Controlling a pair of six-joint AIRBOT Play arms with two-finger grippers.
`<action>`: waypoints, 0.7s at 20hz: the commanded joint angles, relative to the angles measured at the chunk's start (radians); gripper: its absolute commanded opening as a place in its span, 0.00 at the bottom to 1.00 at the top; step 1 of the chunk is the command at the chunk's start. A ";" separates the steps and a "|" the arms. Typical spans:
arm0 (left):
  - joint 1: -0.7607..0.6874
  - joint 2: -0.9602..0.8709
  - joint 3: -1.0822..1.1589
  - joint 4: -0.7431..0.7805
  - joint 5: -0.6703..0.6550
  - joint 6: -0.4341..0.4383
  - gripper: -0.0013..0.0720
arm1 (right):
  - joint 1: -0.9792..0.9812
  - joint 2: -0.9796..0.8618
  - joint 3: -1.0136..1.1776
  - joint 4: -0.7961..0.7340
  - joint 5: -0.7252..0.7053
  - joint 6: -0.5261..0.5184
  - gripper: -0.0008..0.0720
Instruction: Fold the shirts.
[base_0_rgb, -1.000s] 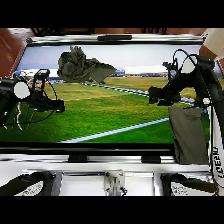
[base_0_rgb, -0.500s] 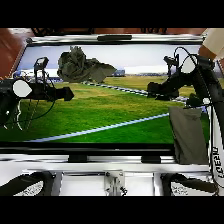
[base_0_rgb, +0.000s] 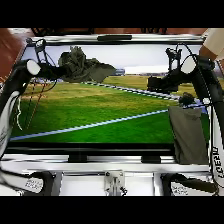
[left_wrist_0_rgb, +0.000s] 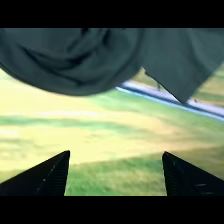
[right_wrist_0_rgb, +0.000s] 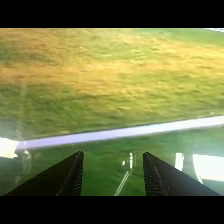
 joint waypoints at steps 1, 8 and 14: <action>0.051 -0.337 0.364 0.002 -0.236 -0.013 0.90 | 0.001 0.000 0.000 0.037 0.011 0.006 0.69; 0.076 -0.489 0.400 0.000 0.008 -0.049 0.92 | 0.002 0.000 0.000 0.075 0.013 0.011 0.69; 0.075 -0.516 0.399 -0.012 0.106 -0.074 0.67 | 0.002 0.000 0.000 0.075 0.013 0.027 0.69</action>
